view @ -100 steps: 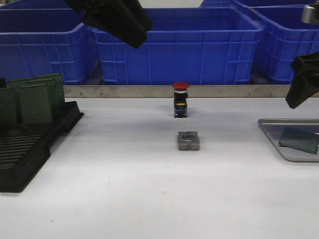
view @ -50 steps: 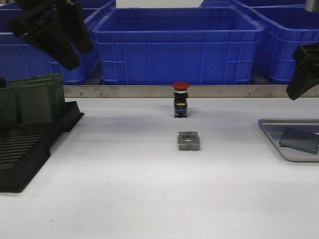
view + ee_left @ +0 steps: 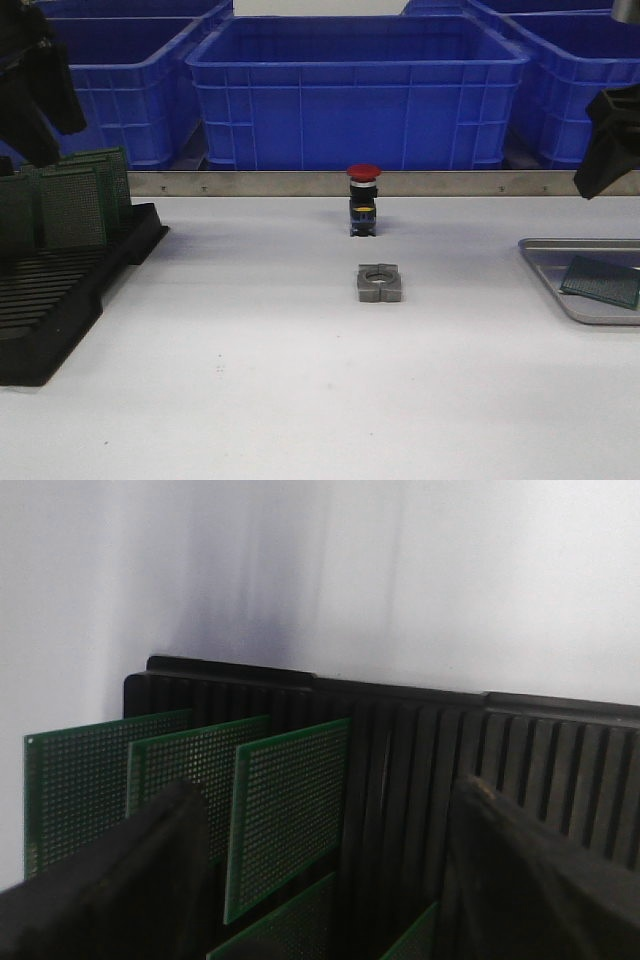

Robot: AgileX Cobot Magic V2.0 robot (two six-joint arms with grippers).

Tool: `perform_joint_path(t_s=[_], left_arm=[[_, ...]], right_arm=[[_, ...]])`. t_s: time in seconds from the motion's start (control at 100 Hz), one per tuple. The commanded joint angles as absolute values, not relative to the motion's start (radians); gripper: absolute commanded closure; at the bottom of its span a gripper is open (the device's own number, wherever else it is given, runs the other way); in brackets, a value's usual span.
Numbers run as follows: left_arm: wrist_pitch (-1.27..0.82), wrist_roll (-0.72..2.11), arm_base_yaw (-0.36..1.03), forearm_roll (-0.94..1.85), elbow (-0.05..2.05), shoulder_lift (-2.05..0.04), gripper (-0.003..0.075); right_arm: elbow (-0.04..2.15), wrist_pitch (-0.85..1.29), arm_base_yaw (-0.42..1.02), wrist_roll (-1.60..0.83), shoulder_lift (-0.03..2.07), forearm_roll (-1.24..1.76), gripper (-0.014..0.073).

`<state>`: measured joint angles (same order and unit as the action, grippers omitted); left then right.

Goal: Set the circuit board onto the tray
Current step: 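Lower the left gripper into the rack and grasp another green board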

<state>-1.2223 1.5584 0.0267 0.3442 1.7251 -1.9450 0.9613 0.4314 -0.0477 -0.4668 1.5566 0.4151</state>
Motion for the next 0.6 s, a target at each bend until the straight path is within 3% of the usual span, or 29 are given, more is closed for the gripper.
perform_joint_path(t_s=[0.0, 0.59], left_arm=[[-1.192, 1.546, 0.024, 0.379, 1.756, -1.907, 0.0247], [-1.141, 1.546, 0.024, 0.359, 1.751, -2.012, 0.0247]], right_arm=[[0.994, 0.388, -0.056, -0.478, 1.512, 0.427, -0.0017], [0.994, 0.387, -0.056, -0.478, 1.512, 0.427, -0.0017]])
